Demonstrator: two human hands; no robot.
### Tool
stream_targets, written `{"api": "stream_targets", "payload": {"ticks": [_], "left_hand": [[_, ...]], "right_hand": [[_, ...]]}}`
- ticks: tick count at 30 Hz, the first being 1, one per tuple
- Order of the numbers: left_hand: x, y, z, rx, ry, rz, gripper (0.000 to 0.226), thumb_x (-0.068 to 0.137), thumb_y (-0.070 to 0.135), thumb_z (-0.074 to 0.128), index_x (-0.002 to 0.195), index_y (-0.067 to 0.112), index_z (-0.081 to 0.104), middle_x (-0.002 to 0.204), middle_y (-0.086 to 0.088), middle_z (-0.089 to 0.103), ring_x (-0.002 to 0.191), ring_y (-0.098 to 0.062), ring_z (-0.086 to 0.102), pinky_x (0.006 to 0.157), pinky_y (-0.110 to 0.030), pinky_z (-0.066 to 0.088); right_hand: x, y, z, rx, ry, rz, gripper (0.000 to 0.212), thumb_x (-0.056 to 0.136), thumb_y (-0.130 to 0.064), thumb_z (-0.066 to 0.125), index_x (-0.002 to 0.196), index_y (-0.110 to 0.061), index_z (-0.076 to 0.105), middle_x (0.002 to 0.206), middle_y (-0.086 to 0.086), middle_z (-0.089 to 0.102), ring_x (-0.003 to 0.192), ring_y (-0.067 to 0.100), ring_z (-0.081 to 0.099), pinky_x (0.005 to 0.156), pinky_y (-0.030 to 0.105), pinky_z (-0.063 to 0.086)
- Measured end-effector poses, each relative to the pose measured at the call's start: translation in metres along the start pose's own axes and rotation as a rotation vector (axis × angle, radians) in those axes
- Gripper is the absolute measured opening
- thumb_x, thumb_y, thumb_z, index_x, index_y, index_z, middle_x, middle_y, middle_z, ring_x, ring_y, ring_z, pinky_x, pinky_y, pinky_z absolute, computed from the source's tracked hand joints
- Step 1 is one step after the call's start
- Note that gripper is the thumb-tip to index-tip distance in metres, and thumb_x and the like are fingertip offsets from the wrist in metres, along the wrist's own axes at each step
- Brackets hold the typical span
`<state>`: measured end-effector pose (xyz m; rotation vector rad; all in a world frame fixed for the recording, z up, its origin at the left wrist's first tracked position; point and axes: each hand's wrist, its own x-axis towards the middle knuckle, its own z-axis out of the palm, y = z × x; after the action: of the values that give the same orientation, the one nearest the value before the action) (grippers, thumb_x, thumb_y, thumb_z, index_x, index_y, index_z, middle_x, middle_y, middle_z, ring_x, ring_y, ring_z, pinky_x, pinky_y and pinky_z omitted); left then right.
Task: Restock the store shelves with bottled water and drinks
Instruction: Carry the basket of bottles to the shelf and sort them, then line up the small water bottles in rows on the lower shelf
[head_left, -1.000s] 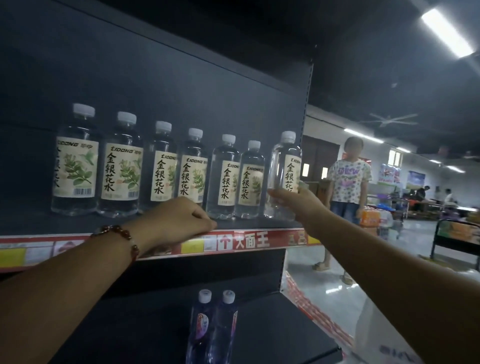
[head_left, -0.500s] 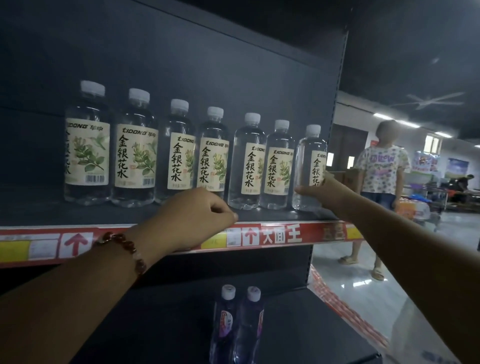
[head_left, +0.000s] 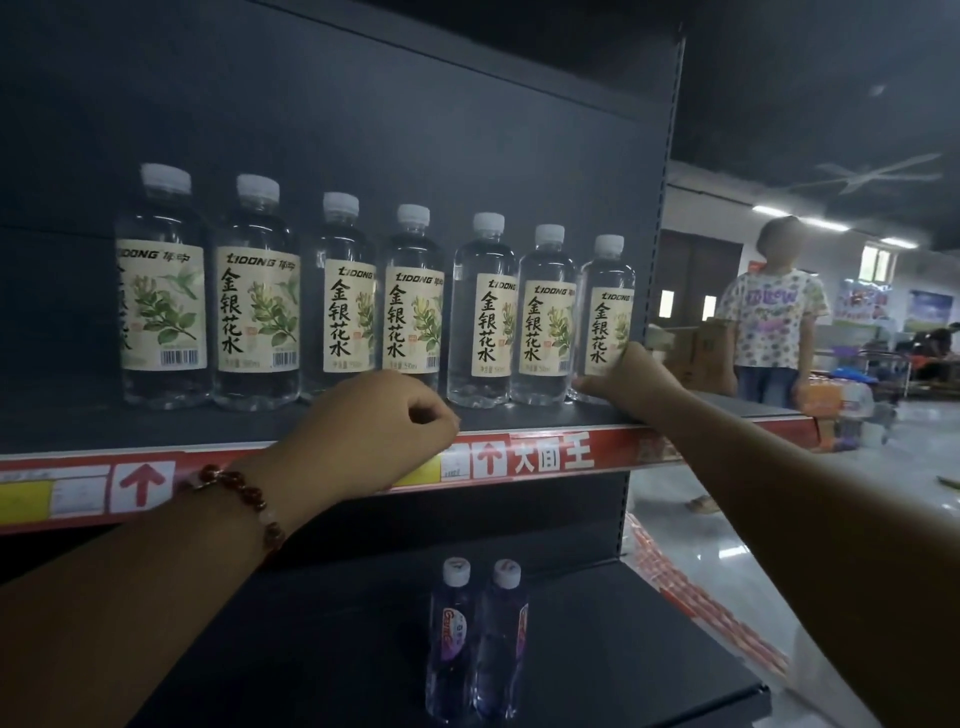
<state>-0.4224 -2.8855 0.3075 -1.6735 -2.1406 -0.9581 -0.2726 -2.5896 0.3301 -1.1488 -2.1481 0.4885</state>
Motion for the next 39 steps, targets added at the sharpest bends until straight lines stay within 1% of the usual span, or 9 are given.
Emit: {"api": "stream_targets", "payload": {"ticks": [4, 7, 11, 13, 15, 19, 25, 30, 39], "left_hand": [[-0.004, 0.005, -0.003, 0.055, -0.032, 0.026, 0.018, 0.092, 0.044, 0.058, 0.098, 0.038, 0.074, 0.093, 0.024, 0.068, 0.081, 0.005, 0.06, 0.07, -0.02, 0.048], [-0.009, 0.014, -0.009, 0.18, -0.082, 0.06, 0.03, 0.093, 0.044, 0.056, 0.117, 0.036, 0.071, 0.113, 0.02, 0.069, 0.093, 0.0, 0.06, 0.078, -0.024, 0.05], [-0.023, 0.027, -0.006, 0.445, -0.088, 0.08, 0.039, 0.095, 0.051, 0.048, 0.127, 0.035, 0.063, 0.12, 0.011, 0.066, 0.099, -0.011, 0.061, 0.078, -0.03, 0.049], [-0.033, 0.039, 0.006, 0.5, -0.05, 0.117, 0.044, 0.096, 0.052, 0.045, 0.132, 0.032, 0.057, 0.131, 0.006, 0.06, 0.112, -0.016, 0.059, 0.095, -0.035, 0.047], [-0.047, 0.059, 0.025, 0.432, -0.064, 0.165, 0.057, 0.097, 0.053, 0.044, 0.149, 0.03, 0.039, 0.155, 0.0, 0.04, 0.137, -0.02, 0.043, 0.114, -0.039, 0.032], [-0.088, 0.12, 0.082, 0.21, -0.195, 0.322, 0.07, 0.098, 0.055, 0.043, 0.158, 0.031, 0.017, 0.165, 0.0, 0.018, 0.148, -0.019, 0.024, 0.12, -0.037, 0.021], [-0.178, 0.225, 0.193, -0.007, -0.428, 0.611, 0.067, 0.091, 0.059, 0.044, 0.151, 0.033, 0.03, 0.159, 0.002, 0.03, 0.143, -0.02, 0.031, 0.116, -0.037, 0.024], [-0.262, 0.305, 0.29, 0.015, -0.696, 0.787, 0.082, 0.088, 0.069, 0.03, 0.157, 0.027, 0.016, 0.166, -0.007, 0.013, 0.151, -0.025, 0.014, 0.121, -0.041, 0.013], [-0.389, 0.43, 0.435, 0.08, -0.95, 1.034, 0.08, 0.093, 0.061, 0.044, 0.158, 0.027, 0.014, 0.166, -0.009, 0.01, 0.151, -0.028, 0.015, 0.122, -0.045, 0.015]], "right_hand": [[-0.032, -0.003, -0.008, -0.049, 0.069, -0.063, 0.072, 0.084, -0.052, 0.07, 0.137, -0.01, 0.043, 0.119, 0.008, 0.063, 0.106, 0.027, 0.064, 0.09, 0.041, 0.055], [-0.077, -0.008, -0.022, -0.107, 0.078, -0.151, 0.073, 0.088, -0.053, 0.063, 0.147, -0.02, 0.035, 0.136, 0.004, 0.059, 0.119, 0.026, 0.06, 0.097, 0.047, 0.053], [-0.15, -0.002, -0.049, -0.328, 0.013, -0.234, 0.077, 0.092, -0.056, 0.057, 0.156, -0.027, 0.025, 0.157, 0.002, 0.038, 0.144, 0.029, 0.037, 0.115, 0.052, 0.036], [-0.192, 0.007, -0.06, -0.438, -0.011, -0.238, 0.074, 0.096, -0.054, 0.052, 0.157, -0.024, 0.024, 0.163, 0.002, 0.028, 0.15, 0.028, 0.024, 0.12, 0.047, 0.024], [-0.236, 0.022, -0.067, -0.503, -0.038, -0.196, 0.072, 0.098, -0.055, 0.05, 0.158, -0.025, 0.022, 0.165, 0.003, 0.023, 0.152, 0.027, 0.019, 0.121, 0.045, 0.02], [-0.323, 0.068, -0.076, -0.602, -0.107, -0.046, 0.071, 0.098, -0.055, 0.049, 0.157, -0.024, 0.024, 0.163, 0.004, 0.026, 0.151, 0.027, 0.021, 0.121, 0.043, 0.019], [-0.469, 0.194, -0.078, -0.615, -0.195, 0.273, 0.074, 0.095, -0.059, 0.05, 0.157, -0.028, 0.023, 0.162, 0.002, 0.03, 0.148, 0.027, 0.027, 0.121, 0.043, 0.023], [-0.594, 0.301, -0.096, -0.624, -0.302, 0.672, 0.078, 0.096, -0.061, 0.046, 0.158, -0.02, 0.022, 0.162, 0.008, 0.026, 0.149, 0.032, 0.022, 0.122, 0.046, 0.018], [-0.758, 0.451, -0.112, -0.512, -0.408, 1.155, 0.081, 0.097, -0.061, 0.044, 0.16, -0.019, 0.015, 0.164, 0.01, 0.023, 0.151, 0.034, 0.019, 0.122, 0.048, 0.014]]}}
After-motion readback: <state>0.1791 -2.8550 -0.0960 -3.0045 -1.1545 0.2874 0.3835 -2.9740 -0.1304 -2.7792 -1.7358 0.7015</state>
